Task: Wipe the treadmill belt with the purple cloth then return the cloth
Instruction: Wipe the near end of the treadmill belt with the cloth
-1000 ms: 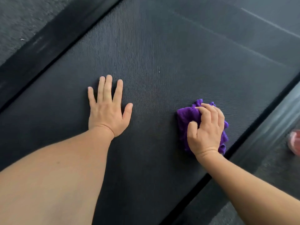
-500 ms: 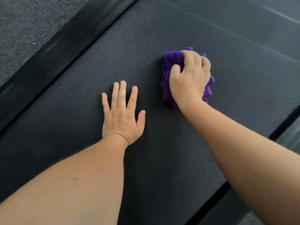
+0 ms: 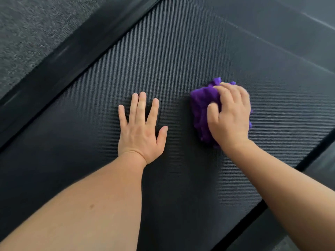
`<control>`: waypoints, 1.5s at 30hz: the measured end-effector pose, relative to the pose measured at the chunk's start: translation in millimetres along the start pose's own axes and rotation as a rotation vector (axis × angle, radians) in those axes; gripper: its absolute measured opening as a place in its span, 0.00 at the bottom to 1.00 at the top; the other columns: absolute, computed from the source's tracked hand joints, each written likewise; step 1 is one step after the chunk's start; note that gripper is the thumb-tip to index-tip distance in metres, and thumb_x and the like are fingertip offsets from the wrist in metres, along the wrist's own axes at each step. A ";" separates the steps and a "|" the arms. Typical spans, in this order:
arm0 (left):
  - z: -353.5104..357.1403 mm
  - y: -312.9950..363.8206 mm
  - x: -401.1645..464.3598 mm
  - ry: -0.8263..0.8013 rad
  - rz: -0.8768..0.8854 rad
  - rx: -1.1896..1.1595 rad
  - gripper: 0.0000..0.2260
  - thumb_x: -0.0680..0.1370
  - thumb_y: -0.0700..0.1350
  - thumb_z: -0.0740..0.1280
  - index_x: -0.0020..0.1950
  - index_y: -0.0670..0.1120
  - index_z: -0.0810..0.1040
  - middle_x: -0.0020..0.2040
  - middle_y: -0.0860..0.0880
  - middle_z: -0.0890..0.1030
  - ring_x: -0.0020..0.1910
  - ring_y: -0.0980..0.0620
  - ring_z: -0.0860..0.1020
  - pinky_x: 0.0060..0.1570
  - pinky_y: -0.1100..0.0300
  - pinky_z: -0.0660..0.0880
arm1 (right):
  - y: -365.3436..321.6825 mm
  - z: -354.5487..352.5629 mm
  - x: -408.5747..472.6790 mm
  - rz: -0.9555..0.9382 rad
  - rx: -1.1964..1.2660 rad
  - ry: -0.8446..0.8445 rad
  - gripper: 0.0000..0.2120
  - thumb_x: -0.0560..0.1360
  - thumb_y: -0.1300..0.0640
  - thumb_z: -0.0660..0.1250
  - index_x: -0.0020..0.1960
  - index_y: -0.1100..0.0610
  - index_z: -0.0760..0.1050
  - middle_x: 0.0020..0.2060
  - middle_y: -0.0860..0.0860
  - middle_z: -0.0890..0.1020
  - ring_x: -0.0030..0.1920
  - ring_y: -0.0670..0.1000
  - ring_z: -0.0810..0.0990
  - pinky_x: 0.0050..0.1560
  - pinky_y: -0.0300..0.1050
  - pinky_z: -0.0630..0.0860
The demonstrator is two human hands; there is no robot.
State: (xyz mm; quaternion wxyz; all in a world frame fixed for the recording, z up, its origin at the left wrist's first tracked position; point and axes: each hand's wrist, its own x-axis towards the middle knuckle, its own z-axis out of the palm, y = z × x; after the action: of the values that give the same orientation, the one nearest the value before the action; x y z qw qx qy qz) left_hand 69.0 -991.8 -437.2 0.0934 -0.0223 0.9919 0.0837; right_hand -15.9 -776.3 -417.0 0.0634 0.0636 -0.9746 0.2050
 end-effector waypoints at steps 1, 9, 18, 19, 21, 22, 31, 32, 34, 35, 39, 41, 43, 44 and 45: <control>0.2 0.0 0.1 -0.002 0.001 0.003 0.33 0.81 0.61 0.50 0.82 0.46 0.51 0.83 0.39 0.48 0.82 0.40 0.44 0.78 0.34 0.43 | -4.5 2.0 9.2 0.072 0.019 -0.003 0.23 0.73 0.53 0.57 0.64 0.58 0.77 0.66 0.53 0.77 0.68 0.60 0.69 0.73 0.55 0.62; 1.5 0.3 -0.1 0.009 0.002 0.008 0.33 0.81 0.60 0.51 0.82 0.46 0.52 0.83 0.38 0.49 0.82 0.40 0.44 0.77 0.34 0.44 | -54.8 25.2 26.0 -0.095 -0.044 -0.129 0.24 0.78 0.39 0.58 0.65 0.53 0.77 0.65 0.49 0.77 0.72 0.58 0.66 0.74 0.56 0.60; 2.5 -1.0 0.2 0.016 0.010 -0.001 0.33 0.81 0.60 0.50 0.82 0.46 0.52 0.83 0.38 0.49 0.82 0.40 0.44 0.77 0.33 0.44 | -0.8 -11.3 -69.2 -0.263 -0.067 -0.160 0.19 0.79 0.43 0.64 0.61 0.56 0.80 0.63 0.51 0.80 0.69 0.61 0.71 0.69 0.60 0.67; 2.6 -1.0 0.0 0.017 0.011 -0.004 0.33 0.81 0.60 0.50 0.82 0.46 0.52 0.83 0.38 0.49 0.82 0.40 0.44 0.77 0.33 0.44 | 5.5 -14.0 -69.0 -0.231 -0.067 -0.143 0.18 0.79 0.44 0.64 0.60 0.56 0.80 0.63 0.52 0.79 0.69 0.61 0.71 0.69 0.60 0.67; 3.1 -1.2 -0.3 0.014 0.013 0.002 0.33 0.81 0.60 0.50 0.82 0.46 0.51 0.83 0.38 0.48 0.82 0.40 0.44 0.77 0.34 0.43 | 10.8 -14.1 -60.1 -0.134 -0.053 -0.090 0.18 0.80 0.46 0.64 0.61 0.57 0.79 0.63 0.54 0.79 0.68 0.61 0.71 0.71 0.59 0.65; 3.1 -1.4 -0.5 0.012 0.013 0.005 0.33 0.81 0.60 0.50 0.82 0.46 0.51 0.83 0.38 0.48 0.82 0.40 0.44 0.77 0.34 0.43 | 9.0 -11.9 -52.5 -0.074 -0.041 -0.059 0.18 0.80 0.46 0.64 0.61 0.58 0.79 0.63 0.54 0.79 0.68 0.62 0.71 0.71 0.59 0.65; 5.6 -1.2 -1.1 0.016 0.025 0.031 0.32 0.81 0.60 0.50 0.82 0.47 0.51 0.82 0.37 0.48 0.82 0.39 0.44 0.77 0.32 0.45 | -44.1 19.1 -12.6 0.034 0.034 -0.060 0.20 0.80 0.43 0.61 0.65 0.53 0.78 0.66 0.52 0.76 0.72 0.60 0.65 0.74 0.57 0.60; 6.1 -1.4 -1.3 0.016 0.027 0.028 0.31 0.82 0.59 0.50 0.82 0.47 0.51 0.82 0.37 0.48 0.82 0.39 0.44 0.77 0.32 0.45 | -41.7 17.7 -17.5 -0.021 0.033 -0.079 0.20 0.80 0.43 0.62 0.65 0.53 0.78 0.66 0.51 0.76 0.72 0.60 0.66 0.74 0.57 0.60; 6.2 -2.1 -1.3 0.018 0.027 0.022 0.31 0.82 0.59 0.50 0.82 0.48 0.51 0.82 0.37 0.48 0.82 0.39 0.44 0.77 0.32 0.45 | -35.2 13.2 -30.2 -0.095 0.024 -0.109 0.21 0.79 0.42 0.62 0.65 0.53 0.78 0.66 0.51 0.77 0.72 0.59 0.66 0.73 0.57 0.61; 6.0 -2.2 -1.4 0.018 0.026 0.022 0.31 0.82 0.59 0.51 0.82 0.48 0.51 0.82 0.38 0.48 0.82 0.39 0.44 0.77 0.32 0.45 | -33.5 10.4 -38.2 -0.104 0.020 -0.124 0.21 0.79 0.41 0.62 0.65 0.52 0.78 0.66 0.50 0.76 0.72 0.59 0.66 0.73 0.58 0.61; 5.9 -2.6 -1.1 0.049 0.033 0.004 0.31 0.82 0.59 0.51 0.82 0.48 0.52 0.83 0.38 0.49 0.82 0.40 0.45 0.77 0.33 0.45 | -38.6 3.2 -75.1 -0.060 0.009 -0.170 0.22 0.78 0.40 0.63 0.68 0.51 0.75 0.69 0.50 0.73 0.74 0.58 0.62 0.74 0.61 0.60; 5.4 -3.1 -3.0 0.058 0.033 -0.013 0.30 0.82 0.58 0.51 0.82 0.48 0.53 0.83 0.39 0.49 0.82 0.40 0.45 0.77 0.33 0.45 | -43.7 2.4 -91.6 -0.024 -0.009 -0.176 0.24 0.78 0.39 0.63 0.69 0.50 0.74 0.71 0.50 0.72 0.75 0.58 0.61 0.75 0.59 0.59; 4.0 -3.2 -3.7 0.059 0.034 -0.019 0.30 0.81 0.58 0.51 0.82 0.49 0.53 0.83 0.39 0.49 0.82 0.40 0.45 0.77 0.33 0.44 | -50.8 2.3 -104.4 0.024 -0.024 -0.195 0.26 0.77 0.37 0.62 0.70 0.50 0.72 0.72 0.50 0.71 0.76 0.58 0.60 0.75 0.58 0.57; 3.2 -3.0 -3.9 0.057 0.038 -0.021 0.30 0.81 0.58 0.51 0.82 0.49 0.53 0.83 0.39 0.49 0.82 0.40 0.45 0.77 0.34 0.44 | -54.9 2.2 -109.9 0.047 -0.033 -0.203 0.28 0.77 0.36 0.62 0.71 0.50 0.71 0.72 0.50 0.70 0.76 0.58 0.59 0.76 0.58 0.57; 1.6 -2.8 -5.3 0.052 0.046 -0.021 0.30 0.81 0.57 0.51 0.82 0.48 0.53 0.83 0.39 0.49 0.82 0.40 0.45 0.77 0.34 0.44 | -59.0 1.6 -115.9 0.065 -0.044 -0.213 0.29 0.77 0.36 0.62 0.72 0.50 0.70 0.73 0.51 0.69 0.76 0.58 0.59 0.76 0.58 0.56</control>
State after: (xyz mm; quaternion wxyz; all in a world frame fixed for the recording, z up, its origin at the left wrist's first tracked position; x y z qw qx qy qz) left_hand 74.7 -994.1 -438.2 0.0656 -0.0028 0.9933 0.0954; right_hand 106.8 -819.2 -412.7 -0.0460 0.0519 -0.9816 0.1778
